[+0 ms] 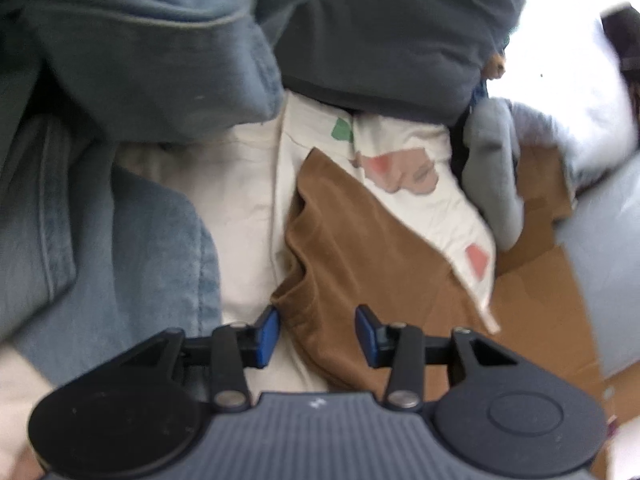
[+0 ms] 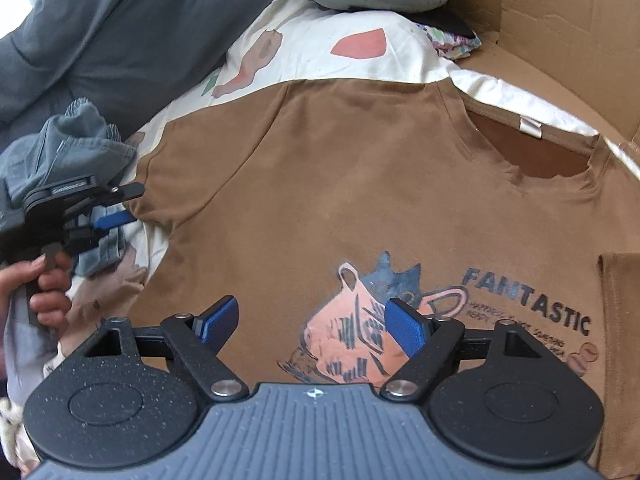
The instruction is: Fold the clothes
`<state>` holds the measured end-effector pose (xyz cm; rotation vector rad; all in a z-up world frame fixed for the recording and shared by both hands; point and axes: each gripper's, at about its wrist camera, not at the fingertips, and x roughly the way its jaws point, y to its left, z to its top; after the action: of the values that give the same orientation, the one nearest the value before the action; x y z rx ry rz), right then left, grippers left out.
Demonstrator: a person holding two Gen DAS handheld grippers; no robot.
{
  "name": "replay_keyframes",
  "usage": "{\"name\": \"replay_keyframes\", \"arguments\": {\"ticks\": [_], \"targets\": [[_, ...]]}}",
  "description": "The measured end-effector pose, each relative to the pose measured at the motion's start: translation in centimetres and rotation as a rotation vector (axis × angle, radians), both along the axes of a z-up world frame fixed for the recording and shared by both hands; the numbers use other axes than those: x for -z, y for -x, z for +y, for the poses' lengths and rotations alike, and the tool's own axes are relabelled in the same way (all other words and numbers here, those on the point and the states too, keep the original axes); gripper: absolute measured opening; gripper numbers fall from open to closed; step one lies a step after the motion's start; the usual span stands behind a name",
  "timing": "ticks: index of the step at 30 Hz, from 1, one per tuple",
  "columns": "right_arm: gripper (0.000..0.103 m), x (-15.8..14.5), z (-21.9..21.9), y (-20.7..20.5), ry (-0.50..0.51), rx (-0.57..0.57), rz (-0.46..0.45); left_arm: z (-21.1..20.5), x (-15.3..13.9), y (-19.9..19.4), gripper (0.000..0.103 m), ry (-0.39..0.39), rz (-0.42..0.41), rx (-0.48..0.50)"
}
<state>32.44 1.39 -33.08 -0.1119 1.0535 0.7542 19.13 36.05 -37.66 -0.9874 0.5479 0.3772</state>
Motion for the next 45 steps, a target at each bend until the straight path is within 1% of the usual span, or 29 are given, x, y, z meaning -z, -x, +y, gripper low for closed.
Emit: {"name": "replay_keyframes", "arguments": {"ticks": [2, 4, 6, 9, 10, 12, 14, 17, 21, 23, 24, 25, 27, 30, 32, 34, 35, 36, 38, 40, 44, 45], "targets": [[0.081, 0.1, 0.3, 0.0, -0.006, 0.001, 0.007, -0.1, -0.5, 0.4, 0.044, 0.01, -0.034, -0.005], [0.081, 0.2, 0.6, -0.1, -0.012, 0.002, 0.014, -0.3, -0.7, 0.5, 0.044, 0.016, -0.046, 0.006], [0.081, 0.3, 0.9, -0.1, -0.019, 0.003, 0.021, -0.4, -0.6, 0.4, 0.044, 0.02, -0.034, 0.011], [0.081, 0.4, 1.4, -0.2, -0.028, 0.005, 0.032, -0.6, 0.0, 0.4, 0.044, 0.023, 0.005, 0.006], [0.081, 0.5, 1.5, -0.2, -0.031, 0.006, 0.035, -0.6, 0.3, 0.4, 0.046, 0.025, 0.019, 0.003], [0.081, 0.5, 1.8, -0.2, -0.035, 0.003, 0.039, -0.7, 0.8, 0.5, 0.053, 0.029, 0.048, -0.003], [0.081, 0.4, 1.9, -0.1, -0.035, -0.001, 0.038, -0.8, 1.3, 0.4, 0.053, 0.022, 0.064, -0.002], [0.081, 0.5, 2.1, -0.2, -0.035, 0.007, 0.043, -0.8, 1.8, -0.1, 0.054, -0.009, 0.075, 0.003], [0.081, 0.9, 2.6, -0.2, -0.037, 0.014, 0.061, -0.5, 2.0, -0.9, 0.056, -0.031, 0.07, -0.005], [0.077, 1.1, 3.1, -0.2, -0.044, 0.005, 0.071, -0.2, 2.0, -1.0, 0.055, -0.018, 0.065, -0.022], [0.068, 1.3, 3.3, -0.2, -0.049, -0.003, 0.081, -0.1, 2.0, -1.1, 0.053, -0.01, 0.063, -0.03], [0.055, 1.4, 3.6, -0.2, -0.055, -0.017, 0.097, 0.1, 2.0, -1.1, 0.052, -0.003, 0.06, -0.039], [0.04, 1.5, 4.3, -0.1, -0.064, -0.039, 0.117, 0.1, 1.7, -0.7, 0.048, -0.005, 0.048, -0.042], [0.033, 1.7, 5.1, 0.0, -0.08, -0.046, 0.133, 0.1, 1.1, 0.0, 0.045, -0.007, 0.025, -0.046], [0.033, 1.9, 5.7, 0.0, -0.093, -0.044, 0.147, 0.0, 0.7, 0.4, 0.042, 0.001, 0.0, -0.053], [0.03, 2.0, 6.1, -0.1, -0.106, -0.041, 0.161, -0.1, 0.5, 0.8, 0.039, 0.009, -0.02, -0.056], [0.029, 2.0, 6.4, -0.1, -0.115, -0.04, 0.164, -0.1, 0.5, 0.9, 0.031, 0.012, -0.028, -0.056], [0.029, 2.0, 6.6, -0.1, -0.125, -0.038, 0.167, -0.1, 0.4, 0.8, 0.02, 0.016, -0.033, -0.05], [0.029, 2.0, 7.2, -0.2, -0.145, -0.035, 0.174, -0.1, 0.5, 0.8, 0.01, 0.021, -0.037, -0.043], [0.029, 1.9, 7.8, -0.3, -0.164, -0.034, 0.177, 0.0, 0.6, 0.8, 0.01, 0.021, -0.034, -0.048], [0.029, 2.3, 9.1, -0.6, -0.199, -0.006, 0.217, 0.6, 1.0, 0.7, 0.011, 0.031, -0.021, -0.062], [0.026, 2.4, 9.3, -0.8, -0.209, 0.004, 0.231, 0.8, 1.1, 0.7, 0.011, 0.033, -0.02, -0.065]]}}
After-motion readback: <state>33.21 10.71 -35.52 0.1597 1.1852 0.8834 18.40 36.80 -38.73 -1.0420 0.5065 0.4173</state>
